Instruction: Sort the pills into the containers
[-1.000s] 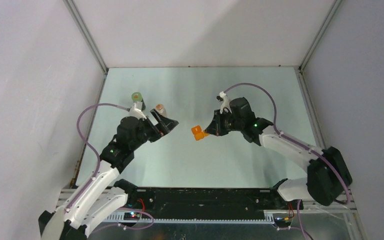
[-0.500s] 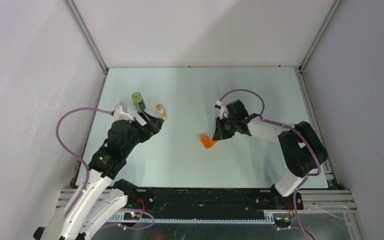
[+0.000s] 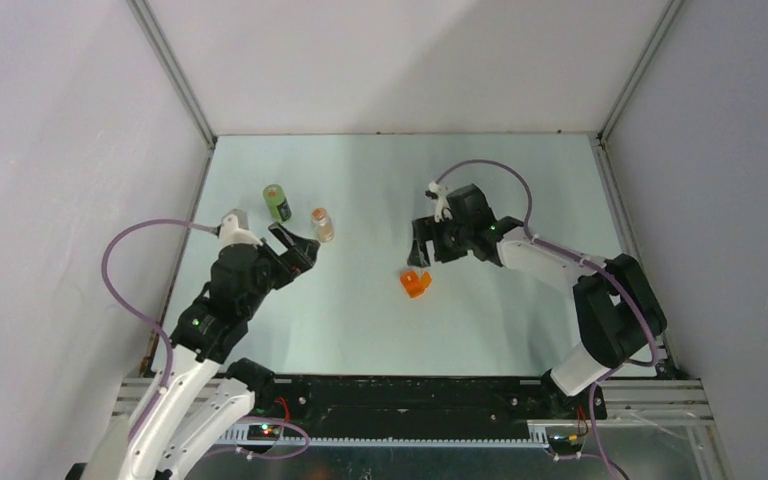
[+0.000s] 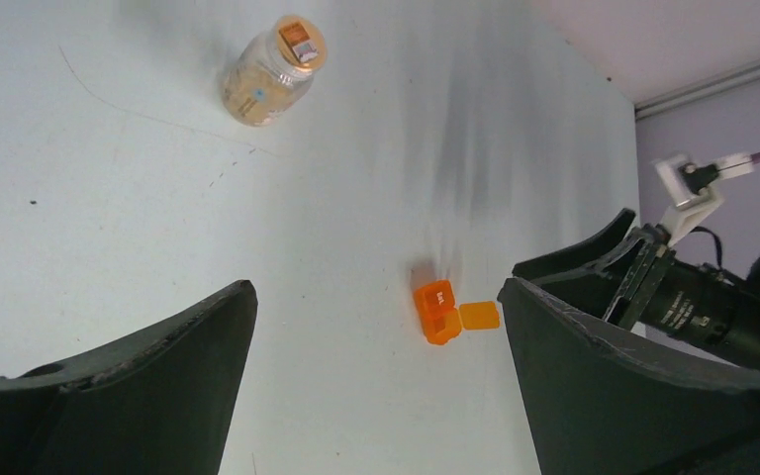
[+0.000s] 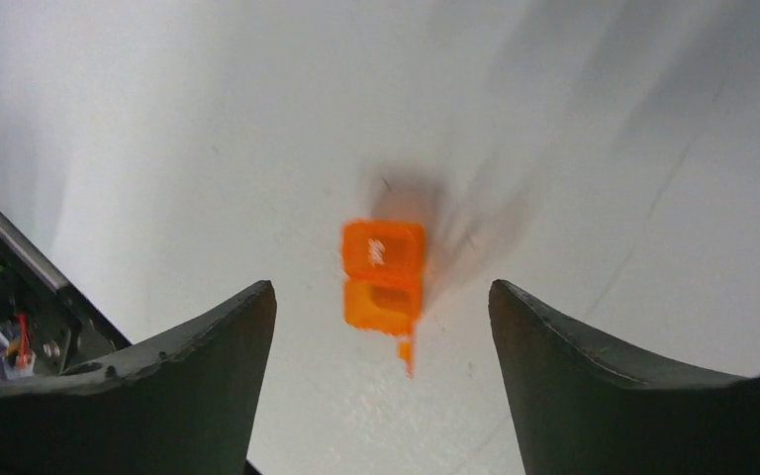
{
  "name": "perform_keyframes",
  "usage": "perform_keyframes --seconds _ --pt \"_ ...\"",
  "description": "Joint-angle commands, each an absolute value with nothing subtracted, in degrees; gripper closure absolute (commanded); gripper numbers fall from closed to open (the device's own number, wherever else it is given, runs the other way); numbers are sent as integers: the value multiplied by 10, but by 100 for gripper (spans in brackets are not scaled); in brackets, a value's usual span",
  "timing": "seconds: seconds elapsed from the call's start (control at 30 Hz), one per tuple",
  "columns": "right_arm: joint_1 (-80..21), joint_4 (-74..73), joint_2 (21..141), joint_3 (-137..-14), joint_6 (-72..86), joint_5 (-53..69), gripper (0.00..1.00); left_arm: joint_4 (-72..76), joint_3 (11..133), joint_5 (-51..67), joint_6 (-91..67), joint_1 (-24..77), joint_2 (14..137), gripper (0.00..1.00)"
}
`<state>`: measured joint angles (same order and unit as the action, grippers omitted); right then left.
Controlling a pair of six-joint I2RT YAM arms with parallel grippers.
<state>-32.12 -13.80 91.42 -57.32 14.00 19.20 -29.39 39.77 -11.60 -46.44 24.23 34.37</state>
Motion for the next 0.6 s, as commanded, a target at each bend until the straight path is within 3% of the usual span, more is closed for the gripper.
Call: perform_keyframes --seconds 0.0,0.3,0.57 --pt "-384 -137 915 -668 159 86 15 -306 430 -156 -446 238 319 1" --pt "-499 -79 1105 -874 196 -54 9 -358 443 -223 -447 238 285 1" --pt "-530 -11 1268 -1023 170 -117 6 -371 438 -234 -446 239 273 1"
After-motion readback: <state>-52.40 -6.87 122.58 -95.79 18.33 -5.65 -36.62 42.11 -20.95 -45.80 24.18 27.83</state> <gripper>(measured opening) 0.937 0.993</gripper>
